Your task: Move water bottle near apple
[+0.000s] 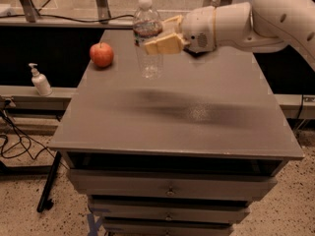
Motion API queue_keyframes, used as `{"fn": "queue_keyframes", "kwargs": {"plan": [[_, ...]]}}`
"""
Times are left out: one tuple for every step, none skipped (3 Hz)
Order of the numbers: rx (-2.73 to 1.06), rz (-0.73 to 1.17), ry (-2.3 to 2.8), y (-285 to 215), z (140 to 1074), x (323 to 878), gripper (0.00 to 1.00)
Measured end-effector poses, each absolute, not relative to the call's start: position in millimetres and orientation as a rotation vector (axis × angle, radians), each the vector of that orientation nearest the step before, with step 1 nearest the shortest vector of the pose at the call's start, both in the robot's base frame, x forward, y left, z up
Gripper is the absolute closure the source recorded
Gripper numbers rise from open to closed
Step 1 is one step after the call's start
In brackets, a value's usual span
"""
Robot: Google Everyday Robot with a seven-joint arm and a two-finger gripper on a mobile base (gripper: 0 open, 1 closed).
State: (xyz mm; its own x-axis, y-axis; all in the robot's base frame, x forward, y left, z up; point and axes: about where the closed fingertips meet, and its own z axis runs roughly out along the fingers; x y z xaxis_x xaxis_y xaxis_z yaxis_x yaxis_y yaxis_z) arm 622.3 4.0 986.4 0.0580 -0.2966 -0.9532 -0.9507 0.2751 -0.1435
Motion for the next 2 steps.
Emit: {"fn": "queue_keyframes", "kwargs": {"plan": [[-1.184,0.742,1.460,28.8,1006.6,674.0,1.00],[-1.114,0.730,1.474,57.8,1012.7,708.3,1.00]]}}
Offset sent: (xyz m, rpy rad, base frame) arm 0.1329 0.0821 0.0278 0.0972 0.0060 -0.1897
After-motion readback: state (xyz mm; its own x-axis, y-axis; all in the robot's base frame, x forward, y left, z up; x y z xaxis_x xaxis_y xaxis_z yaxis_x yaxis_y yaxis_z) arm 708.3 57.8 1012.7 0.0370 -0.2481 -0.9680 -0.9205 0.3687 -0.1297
